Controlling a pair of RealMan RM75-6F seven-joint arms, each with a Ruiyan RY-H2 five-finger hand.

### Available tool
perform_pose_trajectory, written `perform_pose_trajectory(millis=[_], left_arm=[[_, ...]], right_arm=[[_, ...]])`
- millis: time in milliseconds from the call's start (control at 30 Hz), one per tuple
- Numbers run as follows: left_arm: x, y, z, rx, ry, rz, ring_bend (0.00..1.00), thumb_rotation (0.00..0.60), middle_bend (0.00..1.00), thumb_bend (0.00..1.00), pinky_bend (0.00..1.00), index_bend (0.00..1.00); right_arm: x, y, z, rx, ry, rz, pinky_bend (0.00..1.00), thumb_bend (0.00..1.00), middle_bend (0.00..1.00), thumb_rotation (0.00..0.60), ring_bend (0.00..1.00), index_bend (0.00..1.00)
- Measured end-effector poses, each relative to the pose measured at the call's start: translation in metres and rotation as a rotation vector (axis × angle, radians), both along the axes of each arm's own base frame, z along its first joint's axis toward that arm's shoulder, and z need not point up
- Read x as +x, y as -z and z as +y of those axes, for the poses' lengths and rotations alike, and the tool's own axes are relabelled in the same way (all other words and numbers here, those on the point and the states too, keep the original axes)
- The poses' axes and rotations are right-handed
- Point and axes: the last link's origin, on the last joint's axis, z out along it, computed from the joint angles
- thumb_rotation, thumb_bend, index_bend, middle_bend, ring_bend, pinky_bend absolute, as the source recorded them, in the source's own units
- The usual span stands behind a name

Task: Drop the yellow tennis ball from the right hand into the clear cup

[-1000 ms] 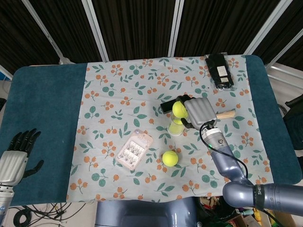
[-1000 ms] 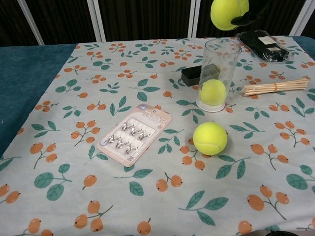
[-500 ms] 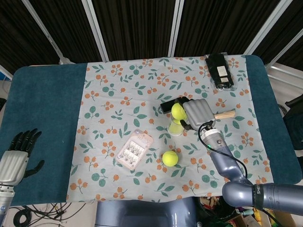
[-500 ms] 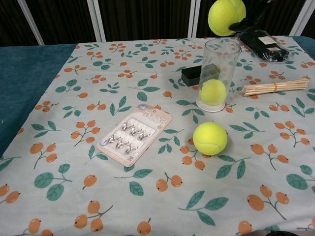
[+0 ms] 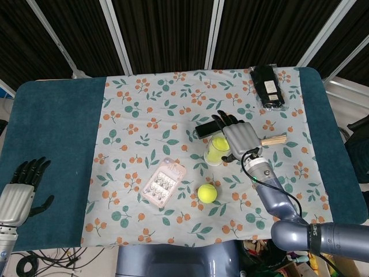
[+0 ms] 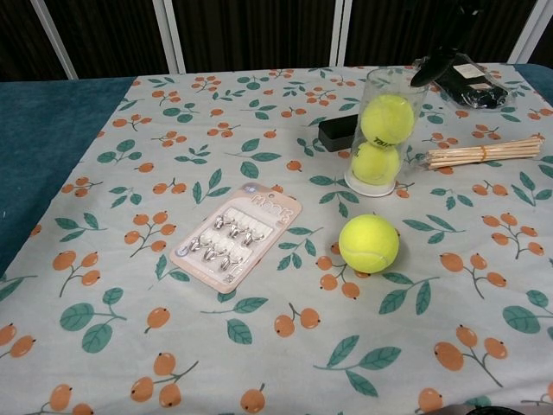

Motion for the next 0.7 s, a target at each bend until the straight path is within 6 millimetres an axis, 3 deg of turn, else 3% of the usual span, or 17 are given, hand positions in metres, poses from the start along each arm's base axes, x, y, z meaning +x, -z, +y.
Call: perform_pose_trajectory(millis=[167,300,500,700], left_arm=[[0.000,-0.001,0.000,0.001,-0.001,0.000,0.00,0.600,0.02,0.28,0.05,0.03],[-0.001,-0.001,0.000,0.002,-0.003,-0.002,0.00,0.600,0.02,0.28,0.05,0.03],[0.000,0.000,0.001,0.002,-0.003,0.000,0.00,0.600,0.02,0.28,0.05,0.03],[0.001,0.000,0.002,0.006,-0.001,0.002,0.00,0.600,0.02,0.28,0.05,0.03]], right_arm=[[0.005,-0.013,0.006,-0.019,-0.017,-0.033,0.28,0.12,0.00,0.600,0.11,0.00],[0.001,-0.031,0.019,-0.054,-0.034,-0.041,0.27,0.13,0.00,0.600,0.10,0.00],[-0.033,-0.057,0.055,-0.145,-0.036,0.004,0.26,0.13,0.00,0.600,0.08,0.00],[-0.083,-0.071,0.103,-0.258,-0.037,0.036,0.21,0.13,0.00,0.600,0.06,0.00]])
